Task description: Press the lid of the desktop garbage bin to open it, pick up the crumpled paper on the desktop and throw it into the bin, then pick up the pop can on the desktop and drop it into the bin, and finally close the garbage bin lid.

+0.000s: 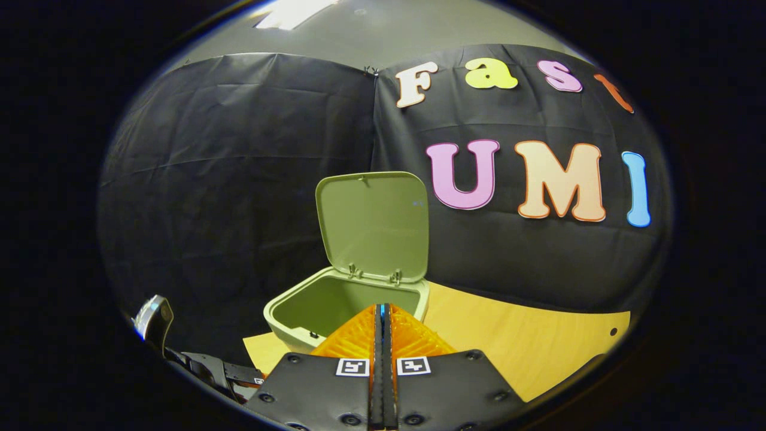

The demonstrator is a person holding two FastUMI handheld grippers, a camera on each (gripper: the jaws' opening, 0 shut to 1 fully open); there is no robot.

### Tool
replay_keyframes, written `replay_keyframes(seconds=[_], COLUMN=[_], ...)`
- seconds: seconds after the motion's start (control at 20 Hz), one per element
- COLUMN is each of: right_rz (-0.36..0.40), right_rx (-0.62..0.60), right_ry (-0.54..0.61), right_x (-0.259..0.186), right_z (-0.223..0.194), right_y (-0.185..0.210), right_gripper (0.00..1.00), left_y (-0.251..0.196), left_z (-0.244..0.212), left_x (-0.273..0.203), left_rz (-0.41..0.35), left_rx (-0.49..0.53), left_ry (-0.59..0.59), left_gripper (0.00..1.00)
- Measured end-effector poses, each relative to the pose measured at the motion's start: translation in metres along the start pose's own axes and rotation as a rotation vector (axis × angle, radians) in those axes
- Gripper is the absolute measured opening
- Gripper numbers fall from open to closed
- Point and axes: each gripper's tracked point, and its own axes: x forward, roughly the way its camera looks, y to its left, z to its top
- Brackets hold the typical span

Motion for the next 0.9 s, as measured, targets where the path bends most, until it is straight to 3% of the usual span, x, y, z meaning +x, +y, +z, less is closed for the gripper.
replay_keyframes(seconds=[0.2,0.3,0.45,0.5,0.65,0.9], right_rz=[0.053,0.066,0.083,0.073,0.025,-0.132], right_rx=[-0.01,-0.009,0.014,0.014,0.008,0.053], right_ry=[0.019,0.03,0.049,0.045,0.011,-0.05], right_x=[0.025,0.031,0.036,0.036,0.027,-0.019], right_z=[-0.001,-0.005,-0.011,-0.011,-0.005,0.007], right_y=[0.018,0.022,0.025,0.022,0.004,-0.059], right_gripper=[0.02,0.2,0.27,0.33,0.85,0.86], left_y=[0.012,0.014,0.013,0.011,0.009,-0.01], left_z=[0.005,0.003,0.0,0.0,0.0,0.001], left_x=[-0.002,-0.001,-0.001,-0.001,0.003,0.003], left_rz=[0.018,0.02,0.016,0.011,-0.012,-0.088], left_rx=[-0.005,-0.006,-0.009,-0.011,-0.003,0.022], left_ry=[-0.016,-0.01,0.0,-0.002,-0.001,-0.003], left_gripper=[0.94,0.94,0.95,0.94,0.94,0.94])
